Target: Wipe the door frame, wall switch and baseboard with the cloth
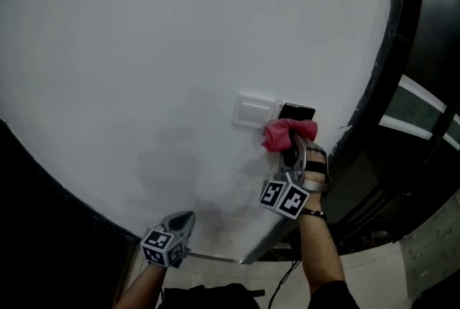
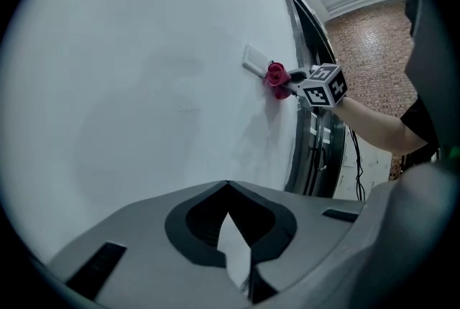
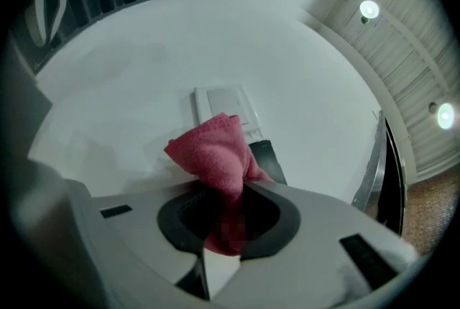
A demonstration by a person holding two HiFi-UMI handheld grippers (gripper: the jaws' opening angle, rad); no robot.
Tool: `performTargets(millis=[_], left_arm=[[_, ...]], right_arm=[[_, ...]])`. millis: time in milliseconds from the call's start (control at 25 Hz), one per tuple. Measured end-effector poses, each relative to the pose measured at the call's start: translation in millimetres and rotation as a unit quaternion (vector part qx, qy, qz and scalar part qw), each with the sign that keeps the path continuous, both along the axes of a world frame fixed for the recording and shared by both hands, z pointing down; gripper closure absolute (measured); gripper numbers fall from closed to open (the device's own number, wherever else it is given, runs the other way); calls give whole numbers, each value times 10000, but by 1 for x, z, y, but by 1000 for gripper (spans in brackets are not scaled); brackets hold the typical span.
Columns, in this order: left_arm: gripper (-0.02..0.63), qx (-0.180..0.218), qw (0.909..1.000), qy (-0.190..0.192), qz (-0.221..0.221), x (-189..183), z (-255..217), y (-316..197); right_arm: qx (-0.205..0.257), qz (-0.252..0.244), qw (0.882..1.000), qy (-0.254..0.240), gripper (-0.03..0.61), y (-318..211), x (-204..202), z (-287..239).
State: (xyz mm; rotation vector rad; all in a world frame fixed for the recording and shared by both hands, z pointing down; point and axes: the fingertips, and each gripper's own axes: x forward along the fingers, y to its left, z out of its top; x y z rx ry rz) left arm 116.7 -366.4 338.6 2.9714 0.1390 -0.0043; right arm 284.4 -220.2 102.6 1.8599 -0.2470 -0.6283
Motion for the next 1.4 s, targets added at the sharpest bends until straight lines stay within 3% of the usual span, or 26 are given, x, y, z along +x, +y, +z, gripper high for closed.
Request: performTargets(millis=[560, 680, 800, 960, 1040, 1120, 1240, 1280, 1320, 1400], left_arm=[[623, -24, 9999, -83, 65, -6, 3, 4], [623, -26, 9999, -71, 77, -7, 3, 5], [623, -47, 10000, -62, 45, -10, 3, 1], [623, -76, 9999, -17, -87, -14, 1, -10], [623, -110, 9998, 28, -192, -18, -1, -18], [623, -163, 9993, 85, -311, -22, -2, -26], [623, -242, 9986, 156, -453, -28, -1, -35], [623, -258, 9983, 169, -491, -30, -1, -37], [623, -270, 9981, 171, -527, -31, 0, -39], [623, -292, 9978, 142, -584, -28, 2, -39]], right_arm=[[75, -99, 9987, -496, 518, -2, -3, 13], [121, -449, 9937, -1016, 518, -14, -11, 24], [316, -1199, 9773, -1717, 517, -40, -35, 32], [513, -2350, 9435, -2281, 517, -88, -81, 14], [875, -2887, 9172, -2602, 517, -110, -100, -5], [1407, -3366, 8748, -3187, 517, -130, -107, -20], [2189, -3786, 7915, -4269, 518, -151, -95, -31], [2409, -3821, 7703, -4502, 518, -152, -88, -33], [2586, -3816, 7565, -4639, 518, -150, -80, -34], [2820, -3742, 7465, -4724, 518, -136, -62, -35]])
